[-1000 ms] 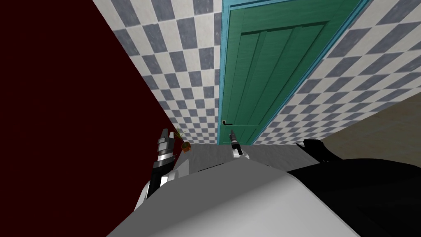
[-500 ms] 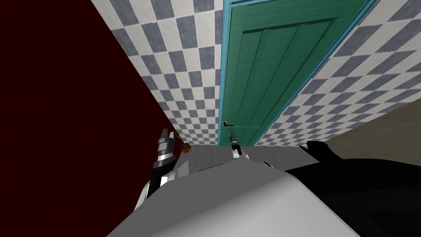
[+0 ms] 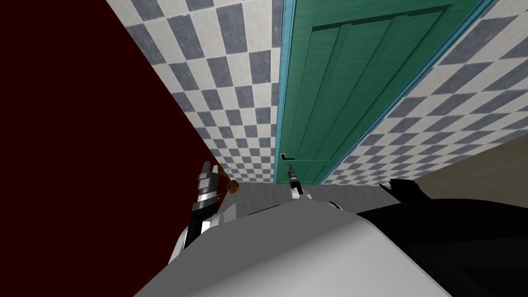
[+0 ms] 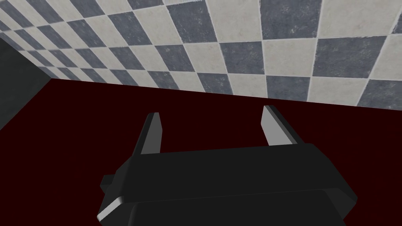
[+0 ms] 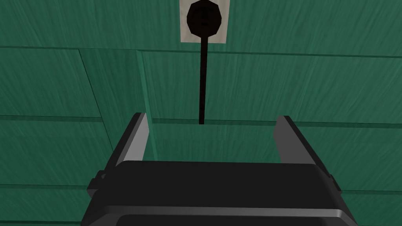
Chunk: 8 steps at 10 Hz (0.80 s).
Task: Pull the door open
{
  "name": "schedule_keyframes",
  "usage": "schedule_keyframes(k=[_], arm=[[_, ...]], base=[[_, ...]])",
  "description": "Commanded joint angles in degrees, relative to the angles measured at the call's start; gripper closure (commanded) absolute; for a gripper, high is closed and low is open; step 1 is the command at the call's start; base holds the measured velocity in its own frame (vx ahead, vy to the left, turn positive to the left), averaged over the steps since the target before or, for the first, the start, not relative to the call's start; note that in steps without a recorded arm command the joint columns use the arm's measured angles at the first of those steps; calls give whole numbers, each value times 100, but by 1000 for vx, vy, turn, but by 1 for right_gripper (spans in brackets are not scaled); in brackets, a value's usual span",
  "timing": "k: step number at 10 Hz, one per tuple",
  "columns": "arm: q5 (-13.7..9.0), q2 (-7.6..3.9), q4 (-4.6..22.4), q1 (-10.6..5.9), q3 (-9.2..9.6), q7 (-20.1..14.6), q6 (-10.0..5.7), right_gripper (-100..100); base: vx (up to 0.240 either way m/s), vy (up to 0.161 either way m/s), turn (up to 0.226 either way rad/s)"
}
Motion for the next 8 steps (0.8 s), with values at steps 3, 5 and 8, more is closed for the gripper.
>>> schedule_keyframes(k=[3,5,8], arm=[[-61,-276,62,161,-66,-249,-80,-100],[-102,-460,103,269,-110,-414,-133,-100],[-138,-627,140,366,-150,-564,-181,-100]], base=[[184,5,121],[219,23,121],[90,-10,62]])
